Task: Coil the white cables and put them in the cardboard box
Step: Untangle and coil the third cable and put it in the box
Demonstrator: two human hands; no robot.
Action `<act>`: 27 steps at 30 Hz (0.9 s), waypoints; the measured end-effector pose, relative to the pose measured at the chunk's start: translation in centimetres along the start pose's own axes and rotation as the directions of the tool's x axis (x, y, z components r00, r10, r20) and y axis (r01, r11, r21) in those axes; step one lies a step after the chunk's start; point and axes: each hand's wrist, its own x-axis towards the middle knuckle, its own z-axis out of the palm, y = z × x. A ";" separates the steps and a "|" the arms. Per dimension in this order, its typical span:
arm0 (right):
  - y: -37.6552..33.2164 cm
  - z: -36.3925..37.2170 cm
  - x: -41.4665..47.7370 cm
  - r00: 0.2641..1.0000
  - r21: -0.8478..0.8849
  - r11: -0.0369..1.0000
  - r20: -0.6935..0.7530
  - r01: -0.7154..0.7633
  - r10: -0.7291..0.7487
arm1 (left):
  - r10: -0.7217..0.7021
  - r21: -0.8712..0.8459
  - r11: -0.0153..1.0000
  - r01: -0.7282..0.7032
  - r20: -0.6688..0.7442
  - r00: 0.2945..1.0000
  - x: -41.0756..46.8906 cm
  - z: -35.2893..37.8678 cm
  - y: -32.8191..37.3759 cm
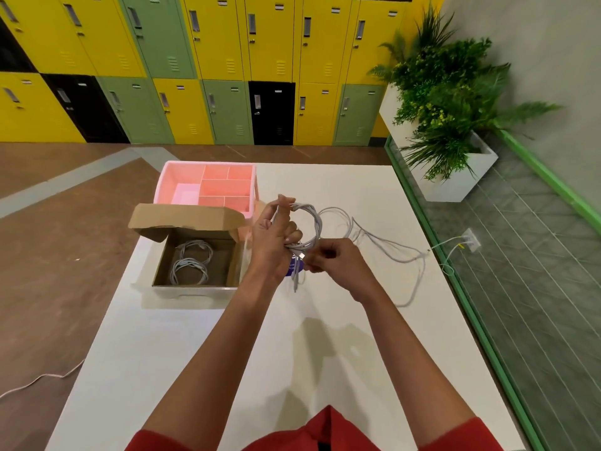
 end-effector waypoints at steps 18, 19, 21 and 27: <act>-1.1 0.9 -1.1 0.992 0.491 0.869 0.070 0.057 -0.104 | 0.523 0.657 0.648 -0.386 -0.015 0.852 -1.0 0.1 -1.6; -1.1 1.2 -1.1 0.996 0.469 0.880 0.017 0.074 -0.093 | 0.526 0.663 0.639 -0.390 -0.007 0.850 -1.0 0.1 -1.6; -1.4 1.6 -1.1 0.995 0.481 0.873 -0.086 0.079 -0.043 | 0.521 0.675 0.626 -0.391 0.011 0.854 -1.1 -0.1 -1.9; -1.8 1.8 -0.5 0.982 0.508 0.858 -0.185 0.070 0.030 | 0.431 0.656 0.689 -0.306 -0.031 0.902 -1.7 0.1 -2.4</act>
